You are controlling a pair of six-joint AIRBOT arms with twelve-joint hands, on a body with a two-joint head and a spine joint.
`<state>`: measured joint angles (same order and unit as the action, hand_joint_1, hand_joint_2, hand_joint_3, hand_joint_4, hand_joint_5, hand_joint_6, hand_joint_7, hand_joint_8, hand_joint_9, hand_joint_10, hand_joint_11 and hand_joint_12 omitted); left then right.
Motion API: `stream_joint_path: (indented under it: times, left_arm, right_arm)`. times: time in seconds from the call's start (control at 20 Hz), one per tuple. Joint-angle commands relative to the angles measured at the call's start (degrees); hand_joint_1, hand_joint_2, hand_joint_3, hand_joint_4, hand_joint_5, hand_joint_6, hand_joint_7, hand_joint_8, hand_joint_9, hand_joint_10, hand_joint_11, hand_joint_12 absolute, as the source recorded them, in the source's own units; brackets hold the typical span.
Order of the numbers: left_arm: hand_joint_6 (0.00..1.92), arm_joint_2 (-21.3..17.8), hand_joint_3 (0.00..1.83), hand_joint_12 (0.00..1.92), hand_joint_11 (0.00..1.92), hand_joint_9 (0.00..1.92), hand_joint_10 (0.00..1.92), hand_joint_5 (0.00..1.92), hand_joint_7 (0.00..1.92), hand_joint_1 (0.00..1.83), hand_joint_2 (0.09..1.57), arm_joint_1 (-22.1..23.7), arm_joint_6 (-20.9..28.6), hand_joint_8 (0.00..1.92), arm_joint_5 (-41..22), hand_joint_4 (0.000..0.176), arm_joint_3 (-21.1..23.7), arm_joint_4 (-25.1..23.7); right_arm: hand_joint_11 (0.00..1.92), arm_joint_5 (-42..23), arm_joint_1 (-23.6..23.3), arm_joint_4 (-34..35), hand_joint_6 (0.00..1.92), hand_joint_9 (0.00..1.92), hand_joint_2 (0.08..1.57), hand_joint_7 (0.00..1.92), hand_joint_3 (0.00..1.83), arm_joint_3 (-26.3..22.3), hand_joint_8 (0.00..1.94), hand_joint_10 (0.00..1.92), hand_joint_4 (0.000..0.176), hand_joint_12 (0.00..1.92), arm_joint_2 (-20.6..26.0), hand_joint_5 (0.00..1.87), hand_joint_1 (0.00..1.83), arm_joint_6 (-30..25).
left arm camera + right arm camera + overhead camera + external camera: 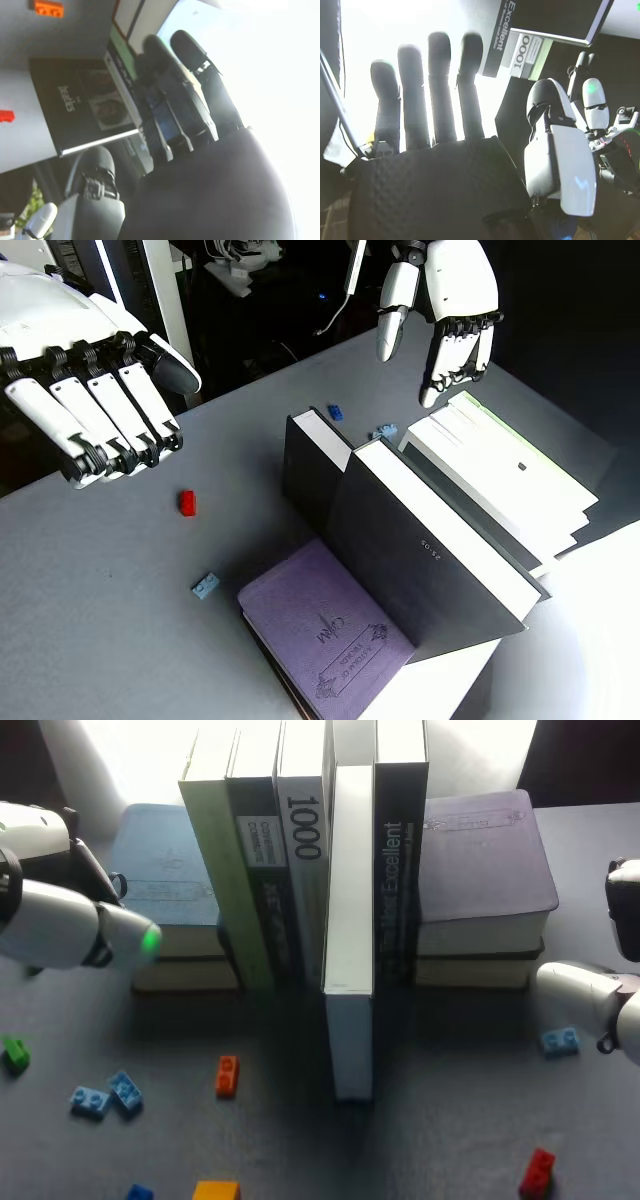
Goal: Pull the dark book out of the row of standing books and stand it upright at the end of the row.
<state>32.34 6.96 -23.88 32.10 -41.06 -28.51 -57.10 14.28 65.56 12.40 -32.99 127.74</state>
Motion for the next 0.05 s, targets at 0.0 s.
stream_joint_path:
  times: [0.0]
  left_arm:
    - [0.00,-0.42,0.00,1.28,0.44,0.93,0.13,0.81,0.96,0.12,1.31,0.62,0.10,0.01,-4.34,0.000,-0.19,-1.64]
  right_arm:
    - [0.27,-2.65,-0.72,-4.63,1.43,0.50,1.21,0.64,0.00,-0.01,1.41,1.77,0.000,1.92,0.52,0.63,0.02,-0.20]
